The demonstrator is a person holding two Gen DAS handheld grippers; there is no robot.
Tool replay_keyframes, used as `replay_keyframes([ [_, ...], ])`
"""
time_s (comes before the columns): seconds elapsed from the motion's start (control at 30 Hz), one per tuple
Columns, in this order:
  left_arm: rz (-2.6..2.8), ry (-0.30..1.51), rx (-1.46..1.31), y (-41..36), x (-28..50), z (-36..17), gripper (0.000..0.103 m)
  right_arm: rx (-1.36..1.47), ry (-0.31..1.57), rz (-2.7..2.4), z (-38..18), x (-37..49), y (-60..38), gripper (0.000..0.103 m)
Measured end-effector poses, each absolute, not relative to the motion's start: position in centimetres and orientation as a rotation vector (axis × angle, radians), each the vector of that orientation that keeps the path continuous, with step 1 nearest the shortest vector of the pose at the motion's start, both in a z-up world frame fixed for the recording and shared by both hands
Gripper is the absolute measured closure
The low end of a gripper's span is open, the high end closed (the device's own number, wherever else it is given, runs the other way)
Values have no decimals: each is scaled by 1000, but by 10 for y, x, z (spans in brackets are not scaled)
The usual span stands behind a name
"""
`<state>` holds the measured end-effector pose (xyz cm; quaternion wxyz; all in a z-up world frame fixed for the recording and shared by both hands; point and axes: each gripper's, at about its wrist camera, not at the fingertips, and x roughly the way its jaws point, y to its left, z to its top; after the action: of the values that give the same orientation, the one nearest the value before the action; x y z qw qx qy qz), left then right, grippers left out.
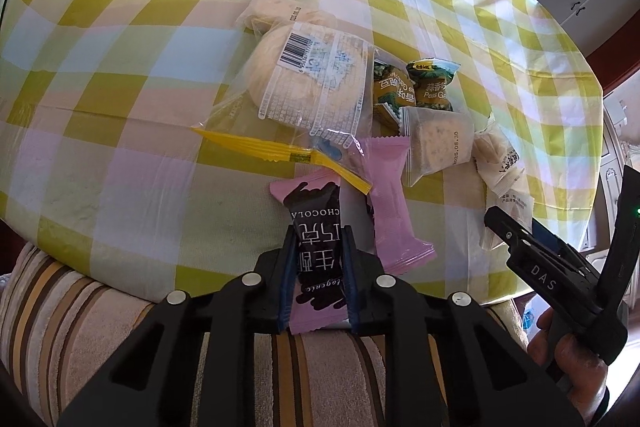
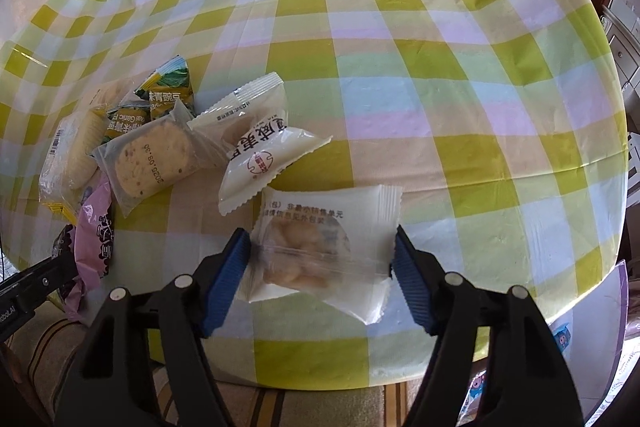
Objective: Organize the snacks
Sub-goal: 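Grasp the pink chocolate bar with the left tool while the right tool grasps the white cookie packet, then carry both held snacks over the box and open both tools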
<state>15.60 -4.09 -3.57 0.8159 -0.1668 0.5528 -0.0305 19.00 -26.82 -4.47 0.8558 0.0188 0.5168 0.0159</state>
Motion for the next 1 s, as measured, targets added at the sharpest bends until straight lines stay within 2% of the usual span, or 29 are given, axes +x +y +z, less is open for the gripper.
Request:
replay_keyframes([
  [0.03,-65,1178,-360,-40,155,-36,84,37,1084,38,-44,190,-268,40],
  [0.1,-62,1174,-364,-39,154,-35,85,34,1079,52,-43,189,-266,50],
  [0.37,-37,1140,-377,-31,143,-24,85,42,1057,61,-34,181,-267,63],
  [1.0,-46,1058,-333,-43,122,9,85,84,988,38,-3,152,-291,67],
])
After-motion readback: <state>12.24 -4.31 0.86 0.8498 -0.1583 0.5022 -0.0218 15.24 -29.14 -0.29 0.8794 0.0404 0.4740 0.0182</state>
